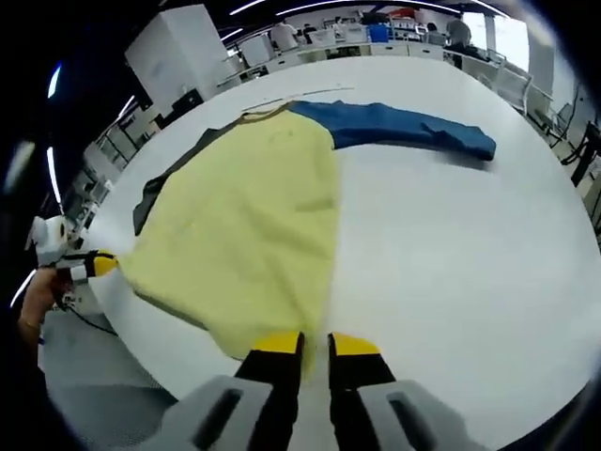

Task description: Fold the garment on the visible template until the final outline fits inside the template.

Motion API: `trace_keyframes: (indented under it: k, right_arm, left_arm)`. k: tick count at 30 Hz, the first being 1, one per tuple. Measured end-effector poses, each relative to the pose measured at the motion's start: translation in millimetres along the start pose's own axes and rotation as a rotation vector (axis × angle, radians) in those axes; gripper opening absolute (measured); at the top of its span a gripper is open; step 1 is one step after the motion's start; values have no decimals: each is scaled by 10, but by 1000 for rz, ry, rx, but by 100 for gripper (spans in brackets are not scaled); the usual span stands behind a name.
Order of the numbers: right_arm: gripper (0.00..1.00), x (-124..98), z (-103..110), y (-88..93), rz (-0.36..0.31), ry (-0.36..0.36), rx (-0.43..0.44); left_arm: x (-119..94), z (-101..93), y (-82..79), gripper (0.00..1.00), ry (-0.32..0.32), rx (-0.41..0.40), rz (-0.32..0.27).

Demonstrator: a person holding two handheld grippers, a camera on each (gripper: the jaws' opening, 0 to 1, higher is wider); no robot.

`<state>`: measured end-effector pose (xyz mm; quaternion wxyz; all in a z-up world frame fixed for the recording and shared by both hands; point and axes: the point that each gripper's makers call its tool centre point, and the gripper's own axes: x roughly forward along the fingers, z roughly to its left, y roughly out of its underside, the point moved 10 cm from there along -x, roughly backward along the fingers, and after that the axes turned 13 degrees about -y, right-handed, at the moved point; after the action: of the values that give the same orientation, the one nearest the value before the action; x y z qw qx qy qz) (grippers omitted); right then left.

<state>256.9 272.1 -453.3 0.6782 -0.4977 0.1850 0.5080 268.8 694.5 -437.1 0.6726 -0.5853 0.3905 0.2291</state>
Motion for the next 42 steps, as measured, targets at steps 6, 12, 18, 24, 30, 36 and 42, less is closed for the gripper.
trace_keyframes:
  k: [6, 12, 18, 24, 30, 36, 42]
  right_arm:
    - [16, -31, 37, 65, 7, -4, -3]
    - [15, -8, 72, 132, 7, -3, -1]
    - [9, 15, 141, 186, 11, 2, -13]
    - [0, 42, 125, 183, 0, 14, -17]
    - [0, -47, 138, 138, 1, -1, -10]
    - [0, -193, 185, 59, 12, -23, -24]
    - [0, -268, 211, -30, -4, -36, -29]
  left_arm:
    - [-47, -27, 101, 24, 17, 56, 29]
    - [-5, -13, 136, 20, 27, 26, 31]
    - [57, -20, 126, 16, 15, 47, 51]
    - [98, -23, 138, 4, -12, 56, 72]
    - [33, 10, 120, 0, -4, 37, 82]
    - [-136, 40, 92, 0, 21, 23, 116]
    - [-212, 71, 9, 0, 51, 22, 133]
